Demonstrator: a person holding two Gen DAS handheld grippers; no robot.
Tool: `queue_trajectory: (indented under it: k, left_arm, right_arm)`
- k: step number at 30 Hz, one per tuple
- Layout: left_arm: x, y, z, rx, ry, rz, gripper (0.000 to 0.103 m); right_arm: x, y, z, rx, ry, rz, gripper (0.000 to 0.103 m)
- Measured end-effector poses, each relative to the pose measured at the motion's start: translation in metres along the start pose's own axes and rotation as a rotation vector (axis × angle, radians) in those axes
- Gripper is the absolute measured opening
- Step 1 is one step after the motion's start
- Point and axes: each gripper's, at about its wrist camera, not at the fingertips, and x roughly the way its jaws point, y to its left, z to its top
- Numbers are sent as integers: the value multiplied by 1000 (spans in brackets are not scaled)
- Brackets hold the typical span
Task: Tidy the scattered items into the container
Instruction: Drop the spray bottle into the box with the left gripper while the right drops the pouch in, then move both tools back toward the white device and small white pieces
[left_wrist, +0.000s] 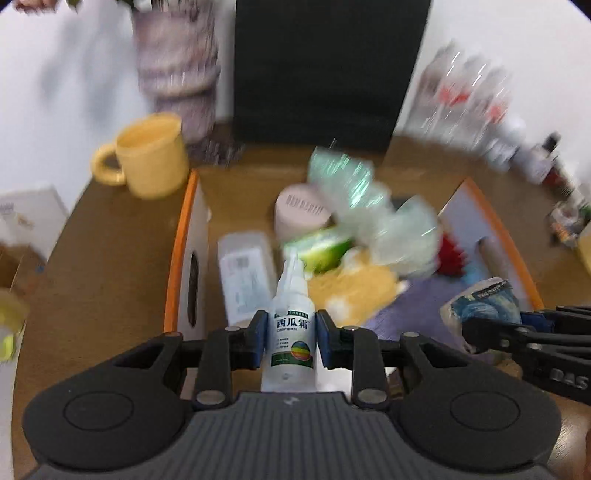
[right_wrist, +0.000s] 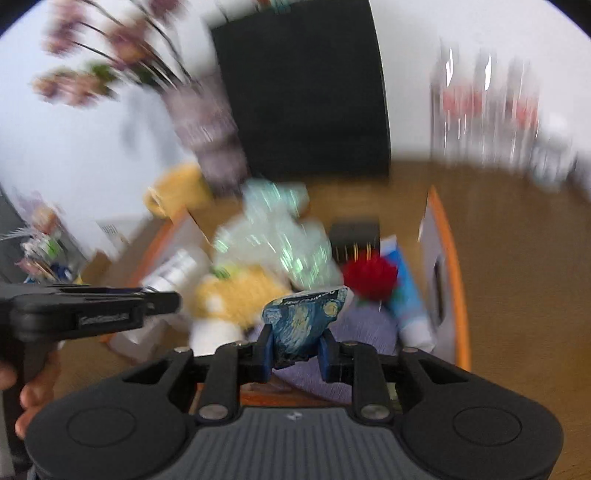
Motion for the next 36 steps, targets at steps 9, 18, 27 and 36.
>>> queue_trajectory:
  k: [9,18,27,36]
  left_arm:
    - [-12,12,-4,16,30,-8,88]
    - [-22,15,-10,57,104,9,101]
    - [-6,13,-17,45,154,12,103]
    - [-3,18,-22,14,185,-13,103]
  right_arm:
    - [27,-6,0,77,143,-23,77]
    - [20,-8,3,43,254,-138,83]
    - [3,2,5,-11,265,-174,91]
    - [2,10,1,-52,275,-201,91]
